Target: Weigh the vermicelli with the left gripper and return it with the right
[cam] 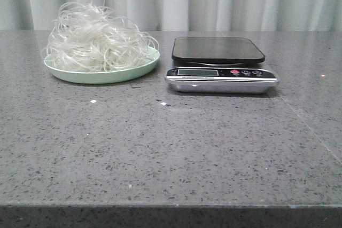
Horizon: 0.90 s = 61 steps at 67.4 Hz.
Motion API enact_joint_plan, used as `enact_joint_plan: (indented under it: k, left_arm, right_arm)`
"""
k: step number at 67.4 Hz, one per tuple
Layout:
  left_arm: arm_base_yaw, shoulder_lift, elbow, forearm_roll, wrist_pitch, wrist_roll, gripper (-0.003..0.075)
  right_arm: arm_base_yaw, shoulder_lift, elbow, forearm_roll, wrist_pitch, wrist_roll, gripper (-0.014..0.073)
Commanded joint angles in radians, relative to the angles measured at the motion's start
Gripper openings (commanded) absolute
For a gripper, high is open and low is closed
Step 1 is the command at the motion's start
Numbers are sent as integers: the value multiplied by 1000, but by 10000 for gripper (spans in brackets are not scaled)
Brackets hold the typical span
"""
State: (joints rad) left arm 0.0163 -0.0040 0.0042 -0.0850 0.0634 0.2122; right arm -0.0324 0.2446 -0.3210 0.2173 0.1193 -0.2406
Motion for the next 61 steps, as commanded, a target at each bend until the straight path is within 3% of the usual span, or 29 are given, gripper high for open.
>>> enact_joint_plan:
  k: [1,33,41,50,61]
  left_arm:
    - [3,-21,6,-11,-86,-2,137]
    - [3,-21,6,-11,-86,-2,137]
    - [3,-21,6,-11,-86,-2,137]
    - [3,-21,6,-11,-86,-2,137]
    - [3,-21,6,-11,-86,-2,137]
  right_arm:
    - [-7,7,-27,-10,-74,-4,151]
    - [-7,7,-24,-10,-69,-1,151]
    - [1,0,6,-47,-48,79,151]
    - [11,-59,75,-183,-49,210,151]
    - [11,-149,169,-180,-49,234,151]
